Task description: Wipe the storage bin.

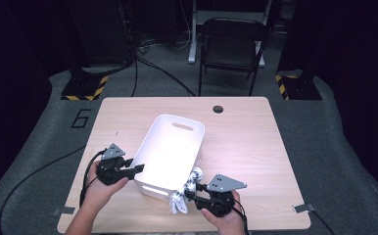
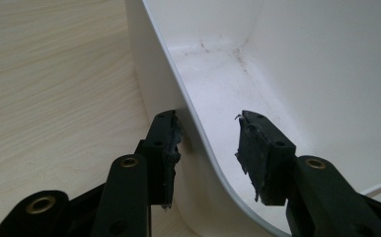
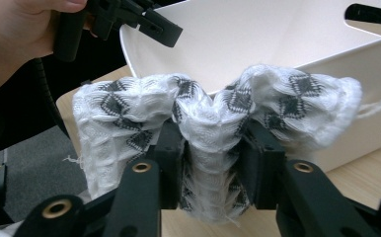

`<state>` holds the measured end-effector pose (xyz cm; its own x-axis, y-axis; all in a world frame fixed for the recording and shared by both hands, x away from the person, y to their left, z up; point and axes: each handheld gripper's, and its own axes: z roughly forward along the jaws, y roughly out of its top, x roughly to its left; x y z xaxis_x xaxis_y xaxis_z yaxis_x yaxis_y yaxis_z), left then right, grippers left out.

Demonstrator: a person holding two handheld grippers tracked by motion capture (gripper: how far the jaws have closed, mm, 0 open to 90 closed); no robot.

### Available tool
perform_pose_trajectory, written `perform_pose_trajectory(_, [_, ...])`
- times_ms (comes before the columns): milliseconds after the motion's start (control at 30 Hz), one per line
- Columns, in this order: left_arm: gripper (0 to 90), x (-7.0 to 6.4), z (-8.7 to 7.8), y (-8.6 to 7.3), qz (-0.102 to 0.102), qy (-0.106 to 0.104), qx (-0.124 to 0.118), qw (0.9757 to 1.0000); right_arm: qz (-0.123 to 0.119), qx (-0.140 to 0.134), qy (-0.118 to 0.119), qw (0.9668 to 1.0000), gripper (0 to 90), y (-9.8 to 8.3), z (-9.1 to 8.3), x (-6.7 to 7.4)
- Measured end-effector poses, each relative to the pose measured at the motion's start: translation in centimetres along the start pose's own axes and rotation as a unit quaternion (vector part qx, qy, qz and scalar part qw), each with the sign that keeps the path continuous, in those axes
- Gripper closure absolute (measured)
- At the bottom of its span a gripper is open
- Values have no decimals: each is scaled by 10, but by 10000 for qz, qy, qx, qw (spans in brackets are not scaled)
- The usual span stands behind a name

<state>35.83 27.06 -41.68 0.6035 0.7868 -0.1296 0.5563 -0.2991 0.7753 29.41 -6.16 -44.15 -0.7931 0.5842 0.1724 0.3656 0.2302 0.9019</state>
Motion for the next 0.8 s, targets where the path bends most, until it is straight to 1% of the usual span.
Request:
perform_pose_trajectory(67, [583, -1, 0, -1, 17, 28, -43, 10000, -66, 38, 46, 10000, 591, 1, 3, 1])
perform_pose_trajectory(133, [583, -2, -2, -2, -10, 28, -24, 10000, -109, 38, 33, 9999, 590, 1, 4, 3])
perform_pose_trajectory(200, [582, -3, -3, -3, 53, 106, -47, 9999, -98, 40, 9, 9999, 584, 1, 5, 1])
perform_pose_trajectory(233, [581, -4, -3, -3, 49, 142, -36, 9999, -34, 45, -9, 10000, 571, 1, 5, 0])
perform_pose_trajectory(267, [582, -4, -4, -3, 74, 133, 2, 9999, -4, 69, 1, 10000, 544, 1, 6, -1])
perform_pose_trajectory(300, [582, -5, -4, -4, 51, 162, -38, 9998, 71, 101, 30, 9999, 515, 1, 7, -1])
perform_pose_trajectory(333, [581, -5, -5, -4, 36, 130, -11, 9999, 73, 144, 32, 9999, 485, 1, 9, -1])
perform_pose_trajectory(367, [581, -6, -6, -4, 29, 148, -25, 9999, 64, 168, 21, 9998, 472, 1, 11, -1])
perform_pose_trajectory(500, [581, -7, -6, -5, 35, 195, -15, 9998, -9, 175, -19, 9998, 457, 1, 12, -2])
perform_pose_trajectory(533, [581, -7, -6, -5, 30, 205, -15, 9998, 57, 171, -20, 9998, 453, 1, 13, -1])
perform_pose_trajectory(633, [583, -8, -7, -5, 29, 229, -11, 9997, 33, 176, -42, 9998, 430, 0, 14, -1])
perform_pose_trajectory(800, [584, -8, -7, -5, 24, 245, -10, 9997, 76, 193, -15, 9998, 413, -2, 17, -3])
